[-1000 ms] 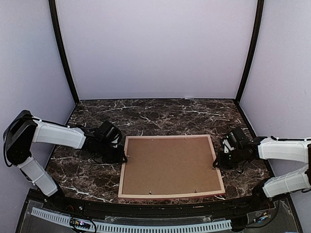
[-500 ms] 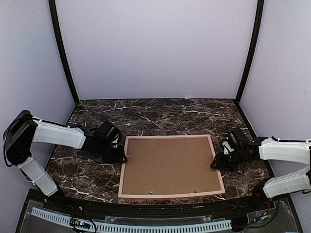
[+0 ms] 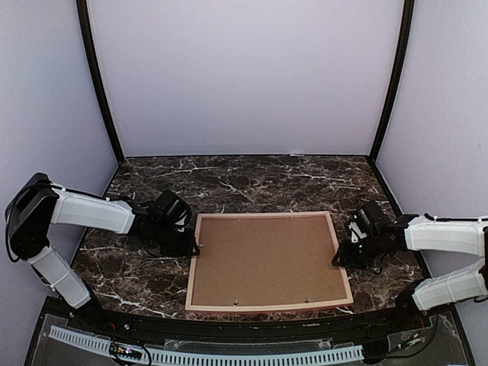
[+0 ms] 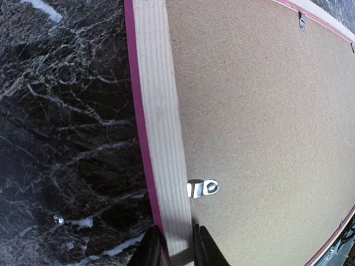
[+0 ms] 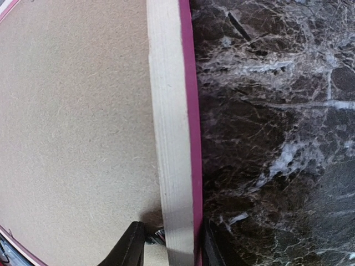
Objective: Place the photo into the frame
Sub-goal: Press the fastener onto the backboard.
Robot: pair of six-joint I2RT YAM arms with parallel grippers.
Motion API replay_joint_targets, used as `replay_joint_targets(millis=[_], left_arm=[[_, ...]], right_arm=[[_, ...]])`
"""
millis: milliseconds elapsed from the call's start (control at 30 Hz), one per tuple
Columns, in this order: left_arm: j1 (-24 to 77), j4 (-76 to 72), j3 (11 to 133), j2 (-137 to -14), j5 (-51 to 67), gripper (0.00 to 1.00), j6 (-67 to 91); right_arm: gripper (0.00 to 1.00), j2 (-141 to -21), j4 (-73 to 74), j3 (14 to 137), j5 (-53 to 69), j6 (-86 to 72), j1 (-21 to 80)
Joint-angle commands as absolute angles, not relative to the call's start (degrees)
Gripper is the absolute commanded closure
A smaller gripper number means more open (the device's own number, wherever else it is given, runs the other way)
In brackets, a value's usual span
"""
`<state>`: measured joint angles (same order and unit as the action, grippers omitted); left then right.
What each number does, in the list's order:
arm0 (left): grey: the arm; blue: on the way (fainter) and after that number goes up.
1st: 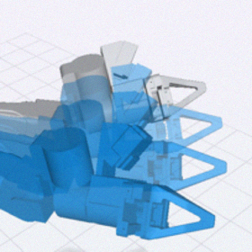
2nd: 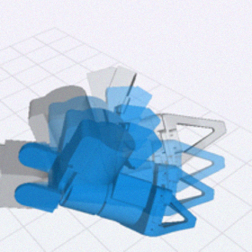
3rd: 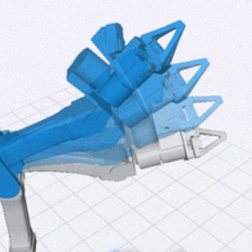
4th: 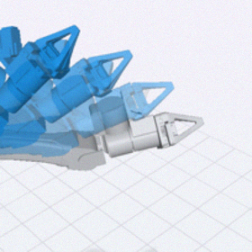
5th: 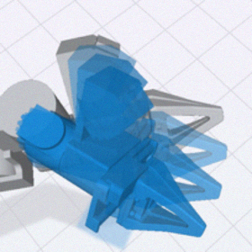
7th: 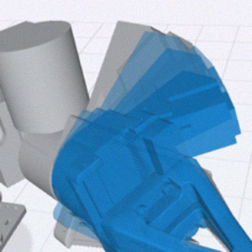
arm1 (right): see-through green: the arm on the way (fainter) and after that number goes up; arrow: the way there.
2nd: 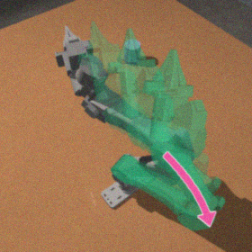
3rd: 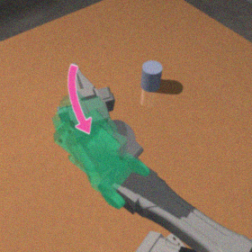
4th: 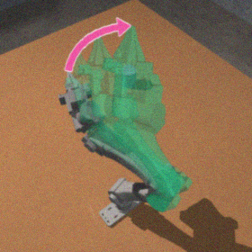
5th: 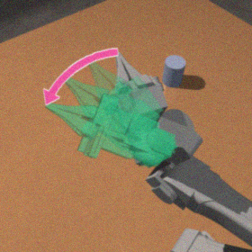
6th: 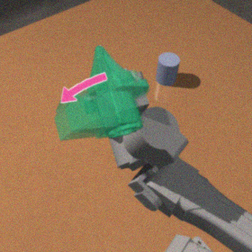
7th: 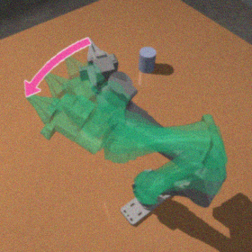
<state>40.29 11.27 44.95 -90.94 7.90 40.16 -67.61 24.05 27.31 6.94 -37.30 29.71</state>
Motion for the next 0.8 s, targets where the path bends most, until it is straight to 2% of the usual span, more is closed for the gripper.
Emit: replay_joint_targets(millis=[0, 467, 667, 767], left_arm=[[40.69, 11.66, 44.30, -92.31, 7.76, 0.77, 39.91], [40.86, 11.41, 43.98, -92.34, 7.84, 0.77, 40.12], [40.88, 11.52, 43.82, -92.21, 7.67, 0.77, 40.17], [40.88, 11.60, 43.77, -92.06, 7.50, 0.77, 40.28]], right_arm=[[0.66, -69.60, 21.87, 27.33, 7.12, -37.53, 30.23], [0.75, -69.11, 22.83, 27.15, 7.53, -37.00, 30.23], [0.74, -69.32, 22.60, 27.33, 7.93, -36.85, 30.23], [0.70, -69.64, 22.59, 27.70, 7.93, -36.70, 30.22]])
